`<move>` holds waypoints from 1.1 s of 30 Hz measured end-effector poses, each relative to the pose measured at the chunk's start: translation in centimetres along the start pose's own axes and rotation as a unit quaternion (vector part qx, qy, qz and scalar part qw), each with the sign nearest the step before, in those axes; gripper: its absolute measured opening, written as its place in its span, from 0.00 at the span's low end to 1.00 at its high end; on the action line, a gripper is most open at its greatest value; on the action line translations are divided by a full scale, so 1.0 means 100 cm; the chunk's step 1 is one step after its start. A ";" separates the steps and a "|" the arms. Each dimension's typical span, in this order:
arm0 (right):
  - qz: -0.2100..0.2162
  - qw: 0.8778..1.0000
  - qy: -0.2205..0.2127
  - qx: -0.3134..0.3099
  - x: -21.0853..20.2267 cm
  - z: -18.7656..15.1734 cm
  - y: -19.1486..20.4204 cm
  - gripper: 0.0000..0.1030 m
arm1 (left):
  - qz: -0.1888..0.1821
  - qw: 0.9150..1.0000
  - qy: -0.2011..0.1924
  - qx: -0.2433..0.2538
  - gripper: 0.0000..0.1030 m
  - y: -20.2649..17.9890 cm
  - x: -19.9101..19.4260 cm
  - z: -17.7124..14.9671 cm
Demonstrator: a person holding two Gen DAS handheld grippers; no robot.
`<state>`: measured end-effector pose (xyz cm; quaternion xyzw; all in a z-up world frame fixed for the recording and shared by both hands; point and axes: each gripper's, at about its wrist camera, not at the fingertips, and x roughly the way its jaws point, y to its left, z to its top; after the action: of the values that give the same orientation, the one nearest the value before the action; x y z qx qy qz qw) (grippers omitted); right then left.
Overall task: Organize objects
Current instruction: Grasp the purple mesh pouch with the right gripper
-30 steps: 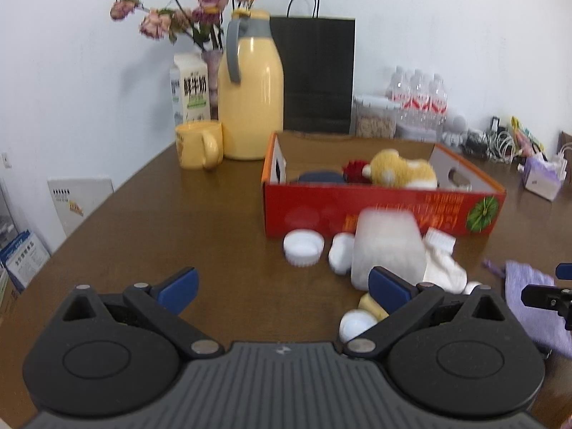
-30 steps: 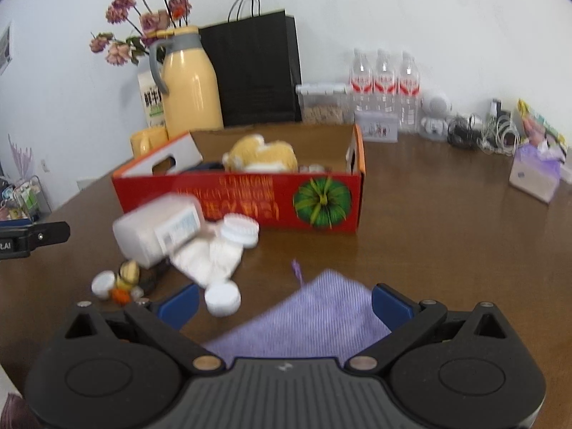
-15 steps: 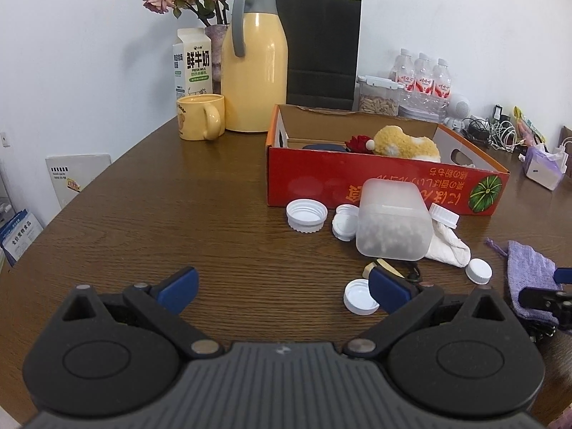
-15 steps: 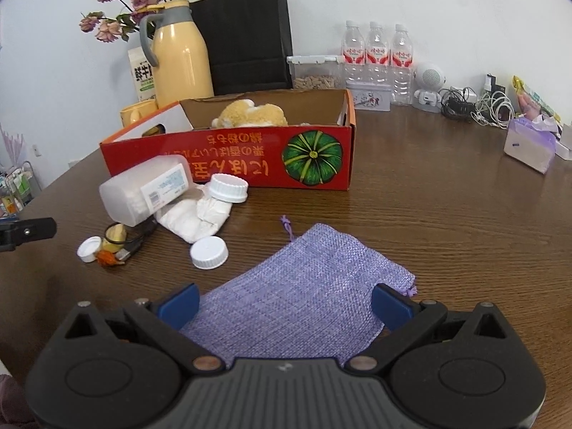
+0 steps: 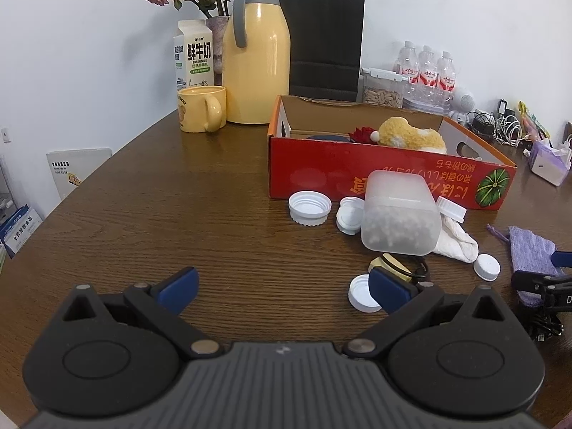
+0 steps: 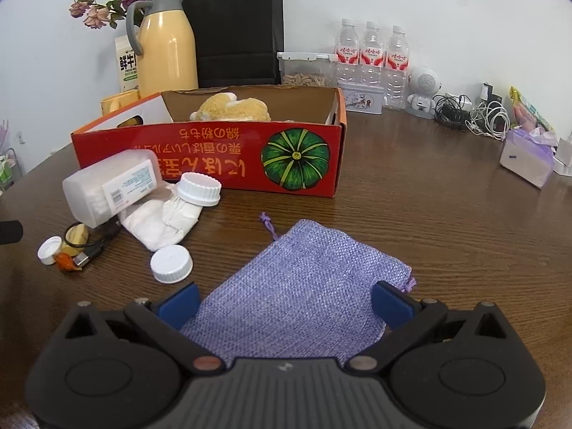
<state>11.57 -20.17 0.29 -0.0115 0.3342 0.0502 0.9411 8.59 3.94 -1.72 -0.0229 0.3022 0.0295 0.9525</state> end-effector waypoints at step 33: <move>-0.006 0.999 -0.039 0.016 -0.009 -0.002 -0.015 0.03 | 0.003 1.000 0.009 0.002 1.00 -0.004 0.002 -0.002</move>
<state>10.92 -21.73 0.65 0.0030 0.2981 0.0392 0.9537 8.66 3.57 -1.97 -0.0206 0.3110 0.0318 0.9496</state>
